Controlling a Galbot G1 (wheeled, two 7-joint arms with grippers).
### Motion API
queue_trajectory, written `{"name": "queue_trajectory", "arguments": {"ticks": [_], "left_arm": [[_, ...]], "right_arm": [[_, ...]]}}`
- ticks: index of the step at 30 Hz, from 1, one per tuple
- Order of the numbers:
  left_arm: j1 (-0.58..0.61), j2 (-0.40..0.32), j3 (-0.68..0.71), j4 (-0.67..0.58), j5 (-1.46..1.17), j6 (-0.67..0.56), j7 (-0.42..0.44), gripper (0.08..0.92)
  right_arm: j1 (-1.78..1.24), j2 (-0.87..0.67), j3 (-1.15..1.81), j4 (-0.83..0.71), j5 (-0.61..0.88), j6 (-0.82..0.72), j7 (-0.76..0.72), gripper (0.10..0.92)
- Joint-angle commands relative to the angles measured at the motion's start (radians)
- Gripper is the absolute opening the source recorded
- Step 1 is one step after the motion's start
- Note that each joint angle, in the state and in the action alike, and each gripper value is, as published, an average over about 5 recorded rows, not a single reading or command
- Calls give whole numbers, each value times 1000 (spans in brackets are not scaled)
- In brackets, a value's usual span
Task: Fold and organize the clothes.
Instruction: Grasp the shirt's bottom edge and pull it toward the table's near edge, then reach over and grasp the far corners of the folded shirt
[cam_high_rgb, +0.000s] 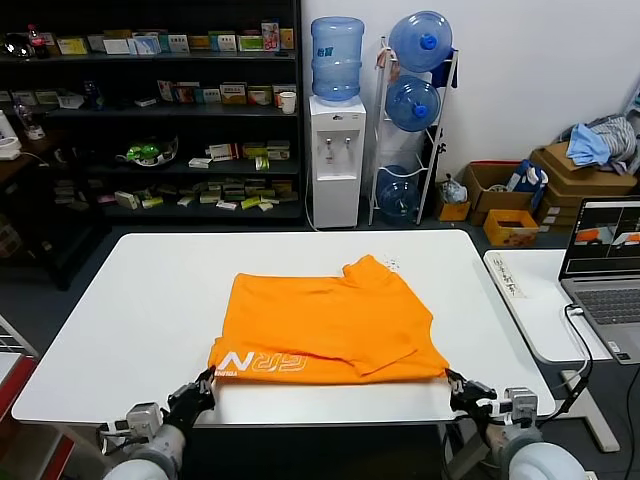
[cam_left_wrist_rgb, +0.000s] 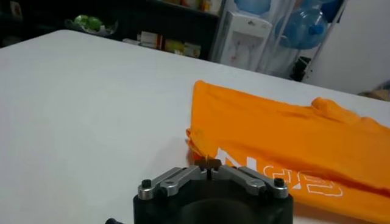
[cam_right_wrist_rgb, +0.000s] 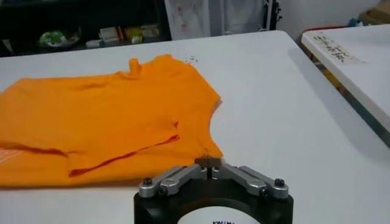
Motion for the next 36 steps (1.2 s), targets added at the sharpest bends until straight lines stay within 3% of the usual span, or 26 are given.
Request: {"name": "queue_trajectory", "arguments": {"ticks": [1, 10, 18, 22, 30, 36], "left_arm": [[217, 39, -22, -158, -35, 17, -78, 92], [227, 42, -28, -168, -20, 18, -92, 107], [126, 113, -88, -170, -45, 16, -69, 322], [23, 156, -120, -128, -64, 3, -29, 435], [-402, 123, 15, 244, -39, -101, 140, 669], [-632, 99, 186, 509, -81, -111, 252, 808]], "right_arm": [[-170, -22, 49, 101, 21, -27, 64, 125], [-193, -18, 76, 110, -3, -28, 77, 163], [-7, -70, 92, 128, 4, 31, 21, 389], [237, -103, 24, 48, 19, 67, -18, 502], [874, 32, -356, -342, 71, 90, 7, 718], [1046, 184, -489, -640, 38, 59, -3, 817]]}}
